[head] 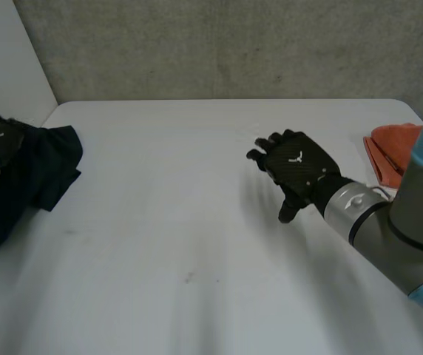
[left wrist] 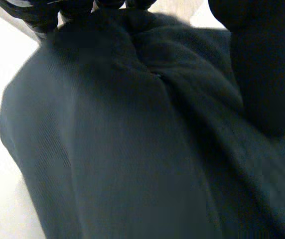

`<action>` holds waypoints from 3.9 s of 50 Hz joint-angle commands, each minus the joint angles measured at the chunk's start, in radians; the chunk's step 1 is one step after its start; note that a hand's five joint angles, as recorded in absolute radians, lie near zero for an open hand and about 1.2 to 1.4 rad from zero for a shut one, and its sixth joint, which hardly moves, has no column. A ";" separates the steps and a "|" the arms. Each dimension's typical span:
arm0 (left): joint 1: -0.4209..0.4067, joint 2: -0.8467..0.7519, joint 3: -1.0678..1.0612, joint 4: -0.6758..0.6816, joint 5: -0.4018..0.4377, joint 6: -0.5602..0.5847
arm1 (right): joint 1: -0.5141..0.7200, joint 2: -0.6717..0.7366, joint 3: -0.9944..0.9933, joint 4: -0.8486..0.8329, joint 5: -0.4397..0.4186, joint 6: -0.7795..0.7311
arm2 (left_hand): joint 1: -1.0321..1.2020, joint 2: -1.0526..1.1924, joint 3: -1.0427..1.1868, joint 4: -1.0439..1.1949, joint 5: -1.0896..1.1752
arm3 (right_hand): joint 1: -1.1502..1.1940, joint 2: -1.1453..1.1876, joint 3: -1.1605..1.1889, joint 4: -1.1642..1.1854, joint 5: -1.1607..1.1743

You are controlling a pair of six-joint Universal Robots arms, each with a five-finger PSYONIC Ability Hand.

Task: Fold the laundry.

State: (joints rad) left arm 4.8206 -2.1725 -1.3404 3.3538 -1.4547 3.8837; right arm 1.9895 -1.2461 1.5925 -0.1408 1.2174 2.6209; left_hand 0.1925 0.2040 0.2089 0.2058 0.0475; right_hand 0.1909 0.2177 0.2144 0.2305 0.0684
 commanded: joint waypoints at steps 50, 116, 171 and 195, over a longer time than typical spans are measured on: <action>-0.467 0.367 -0.235 -0.303 -0.065 -0.546 | -0.058 -0.029 -0.072 0.164 0.044 0.014 | -0.018 -0.029 -0.034 -0.031 -0.048 | -0.016 -0.043 -0.040 -0.056 -0.068; -0.999 0.086 -0.049 -0.005 0.163 -0.583 | -0.210 -0.012 -0.167 0.294 0.113 0.108 | 0.030 0.018 0.014 0.017 0.000 | -0.016 -0.043 -0.040 -0.056 -0.068; -0.444 0.327 -0.551 -0.244 -0.004 -0.802 | 0.275 -0.022 0.179 0.014 0.341 -0.116 | 0.224 0.212 0.207 0.210 0.194 | 1.205 1.179 1.182 1.166 1.153; -0.713 0.117 -0.180 -0.135 -0.163 -0.911 | 0.092 -0.208 0.159 0.010 0.303 -0.090 | 1.204 1.192 1.187 1.190 1.174 | 1.205 1.179 1.182 1.166 1.153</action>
State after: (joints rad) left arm 4.1288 -2.0855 -1.5918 3.2265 -1.4828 2.9530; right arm 2.1217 -1.4085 1.7688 -0.1332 1.5434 2.5281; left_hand 1.0688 1.0219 1.0149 1.0216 0.8338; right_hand 0.9838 1.1746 1.1747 1.1880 0.9825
